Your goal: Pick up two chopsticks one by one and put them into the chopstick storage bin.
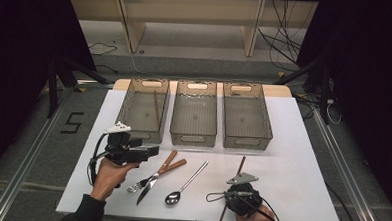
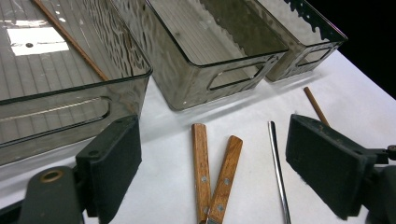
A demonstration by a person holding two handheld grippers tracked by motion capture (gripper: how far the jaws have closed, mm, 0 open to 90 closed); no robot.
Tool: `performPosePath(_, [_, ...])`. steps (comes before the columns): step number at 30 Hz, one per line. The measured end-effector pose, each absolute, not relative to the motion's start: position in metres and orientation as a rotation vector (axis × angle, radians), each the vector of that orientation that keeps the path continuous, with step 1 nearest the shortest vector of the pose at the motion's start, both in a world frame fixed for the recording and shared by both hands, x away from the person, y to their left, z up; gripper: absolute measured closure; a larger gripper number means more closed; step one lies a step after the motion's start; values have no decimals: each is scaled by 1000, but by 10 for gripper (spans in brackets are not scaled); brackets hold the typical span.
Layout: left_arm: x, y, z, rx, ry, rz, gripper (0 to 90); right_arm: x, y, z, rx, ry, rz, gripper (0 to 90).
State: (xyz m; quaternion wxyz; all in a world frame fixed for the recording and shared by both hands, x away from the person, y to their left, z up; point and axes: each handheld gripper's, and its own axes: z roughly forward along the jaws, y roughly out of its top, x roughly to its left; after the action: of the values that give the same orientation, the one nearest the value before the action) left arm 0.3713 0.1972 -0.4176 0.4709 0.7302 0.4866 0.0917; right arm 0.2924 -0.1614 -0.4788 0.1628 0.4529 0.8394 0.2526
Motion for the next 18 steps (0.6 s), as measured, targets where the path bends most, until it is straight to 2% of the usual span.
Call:
performPosePath(5, [371,198,-418,1797,1188,231,181,295,-162,-479,1310,2397,706,649])
performPosePath(18, [369,199,-416,1790,1185,237,180,300,-160,-475,1320,2447,619,647])
